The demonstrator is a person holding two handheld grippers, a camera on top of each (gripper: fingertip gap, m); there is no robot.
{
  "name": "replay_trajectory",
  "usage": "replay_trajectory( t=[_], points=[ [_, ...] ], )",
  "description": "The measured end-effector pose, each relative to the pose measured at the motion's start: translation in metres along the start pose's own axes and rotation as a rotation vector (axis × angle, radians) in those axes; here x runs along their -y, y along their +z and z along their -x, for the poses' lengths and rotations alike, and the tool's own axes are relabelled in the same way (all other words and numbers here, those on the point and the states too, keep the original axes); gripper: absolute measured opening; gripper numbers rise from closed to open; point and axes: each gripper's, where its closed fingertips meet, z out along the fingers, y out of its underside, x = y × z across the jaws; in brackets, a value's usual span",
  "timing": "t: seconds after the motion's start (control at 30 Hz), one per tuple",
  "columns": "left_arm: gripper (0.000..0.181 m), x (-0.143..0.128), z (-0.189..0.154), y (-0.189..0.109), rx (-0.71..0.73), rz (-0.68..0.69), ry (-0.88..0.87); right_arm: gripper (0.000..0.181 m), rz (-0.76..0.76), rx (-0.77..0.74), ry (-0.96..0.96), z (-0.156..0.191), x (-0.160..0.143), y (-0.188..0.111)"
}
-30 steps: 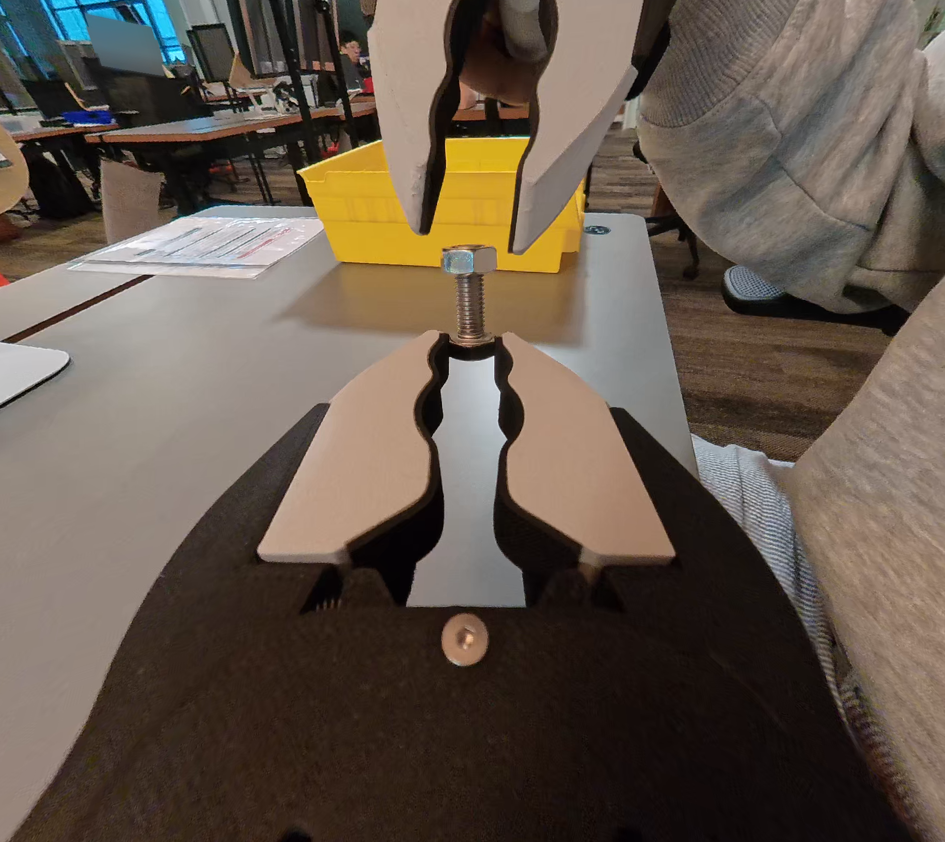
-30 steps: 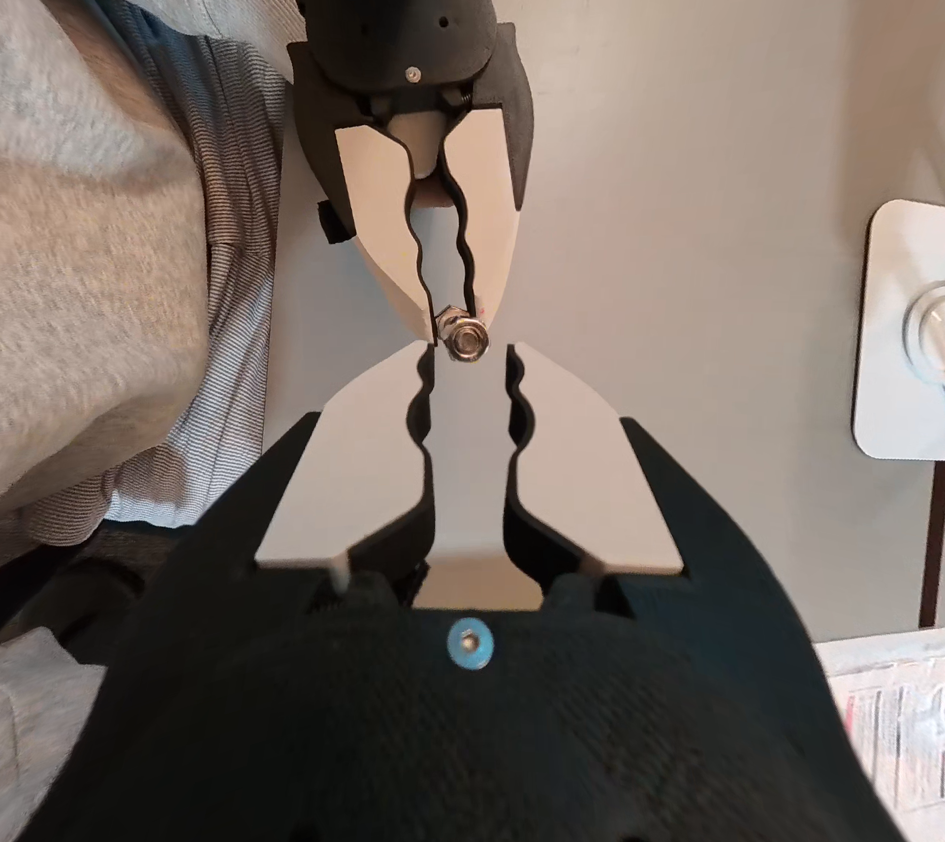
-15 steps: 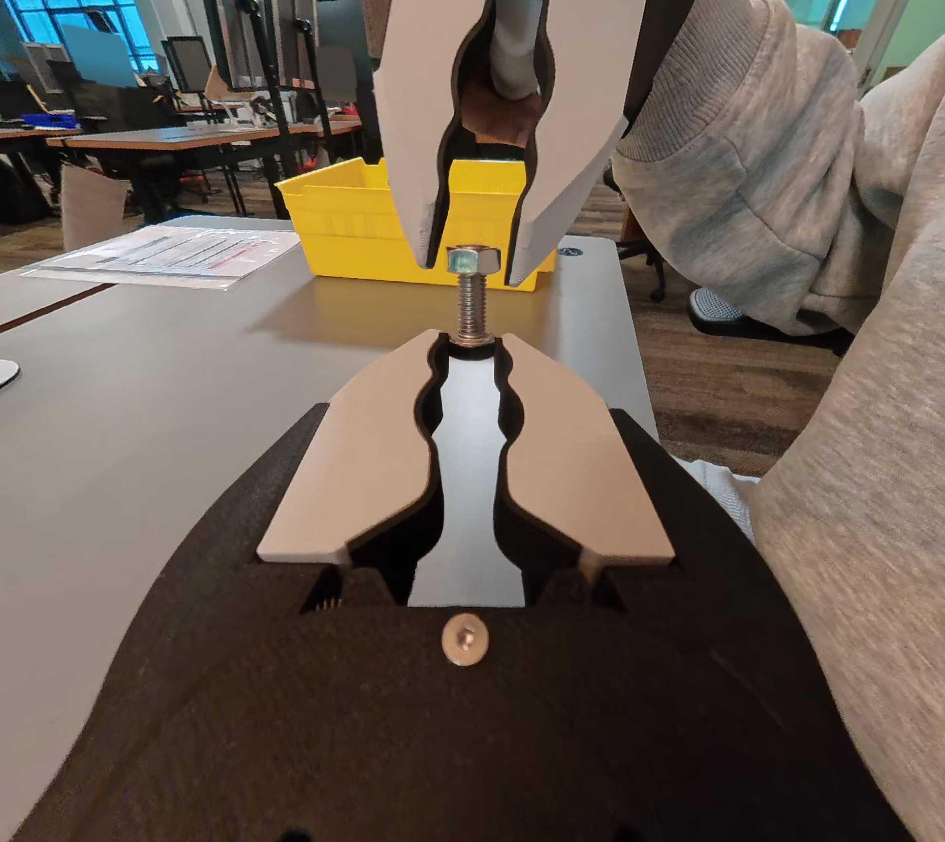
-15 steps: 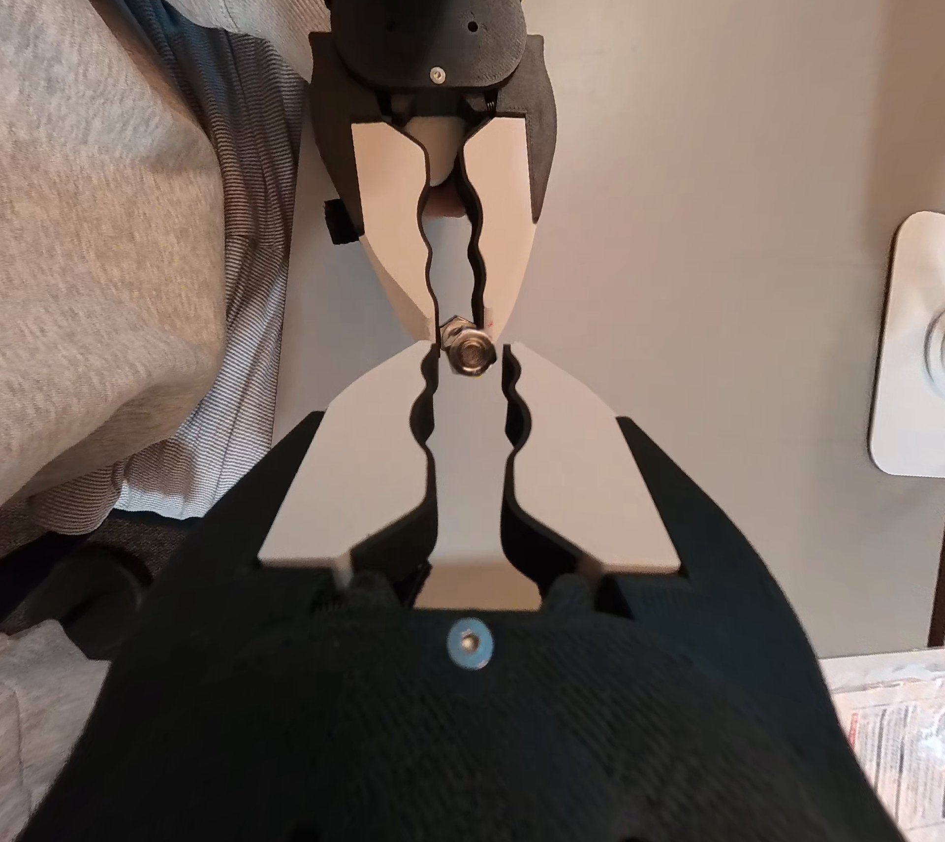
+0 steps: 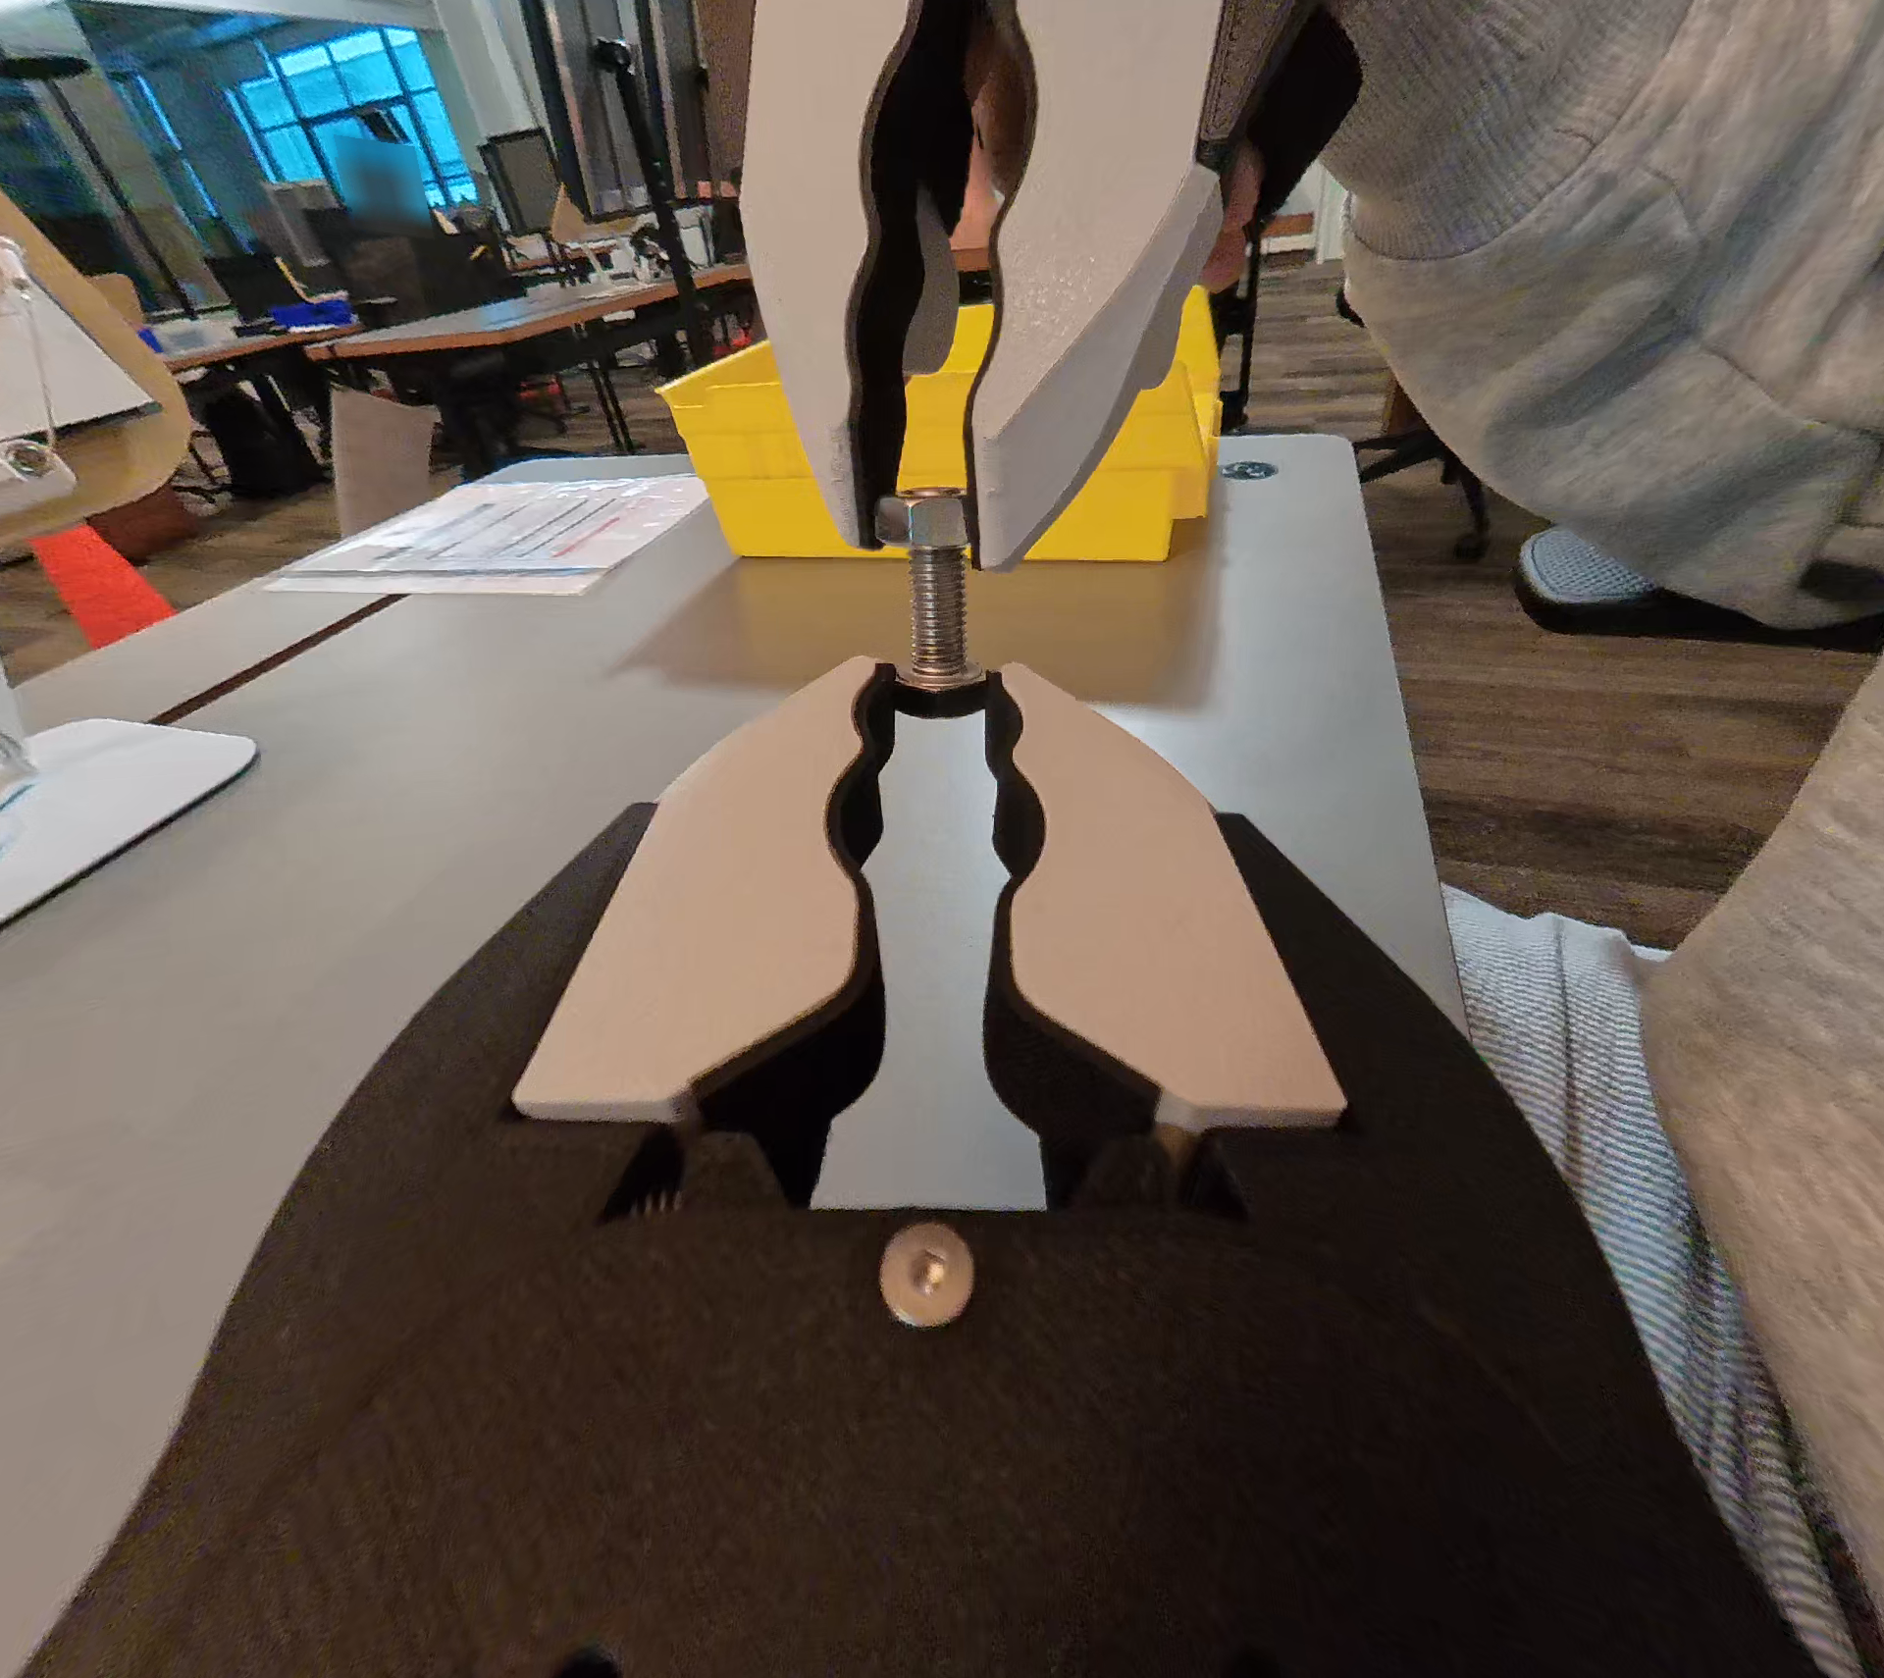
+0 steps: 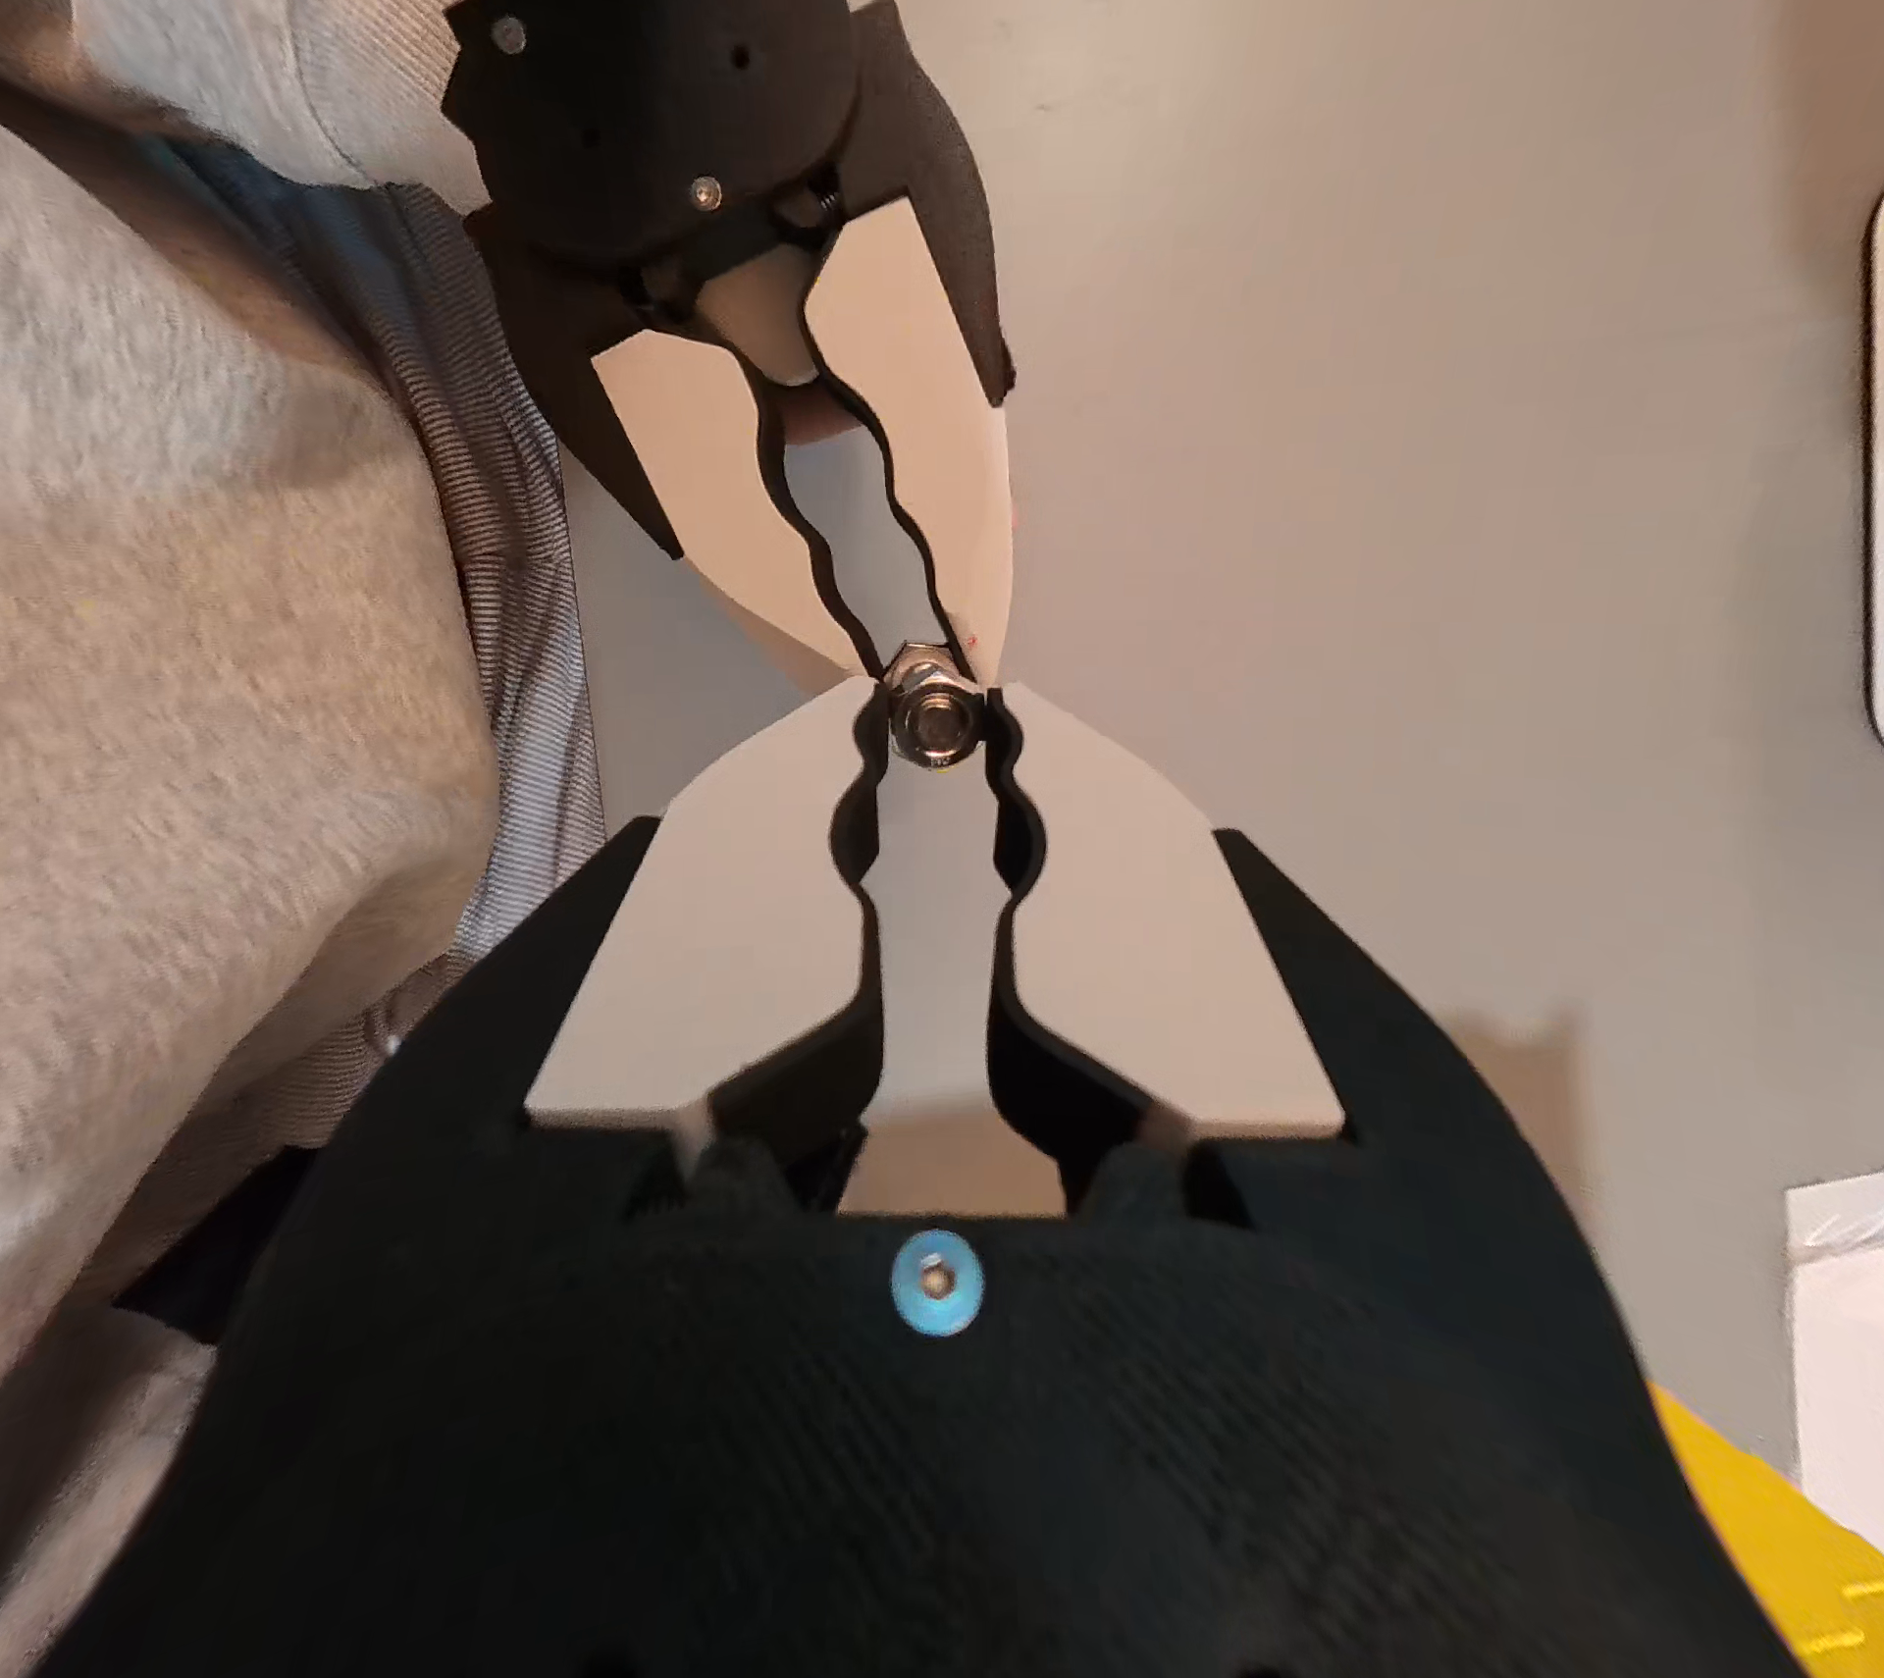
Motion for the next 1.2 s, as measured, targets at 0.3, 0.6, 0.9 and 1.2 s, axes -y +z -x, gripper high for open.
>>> replay_trajectory(
  t=[0.3,0.6,0.9,1.2],
  points=[
    [0.019,0.007,0.003,-0.003,-0.019,-0.045,-0.079,0.044,-0.185,-0.028,-0.146,0.002,0.017,-0.019],
    [0.019,0.006,-0.004,-0.002,-0.053,-0.042,-0.083,0.039,-0.157,0.011,-0.181,0.007,0.009,-0.010],
    [0.019,0.007,-0.001,-0.003,-0.043,-0.050,-0.089,0.034,-0.143,0.030,-0.183,0.010,0.006,-0.009],
    [0.019,0.009,0.000,-0.003,-0.038,-0.062,-0.105,0.031,-0.080,0.052,-0.145,0.012,-0.008,-0.011]
  ],
)
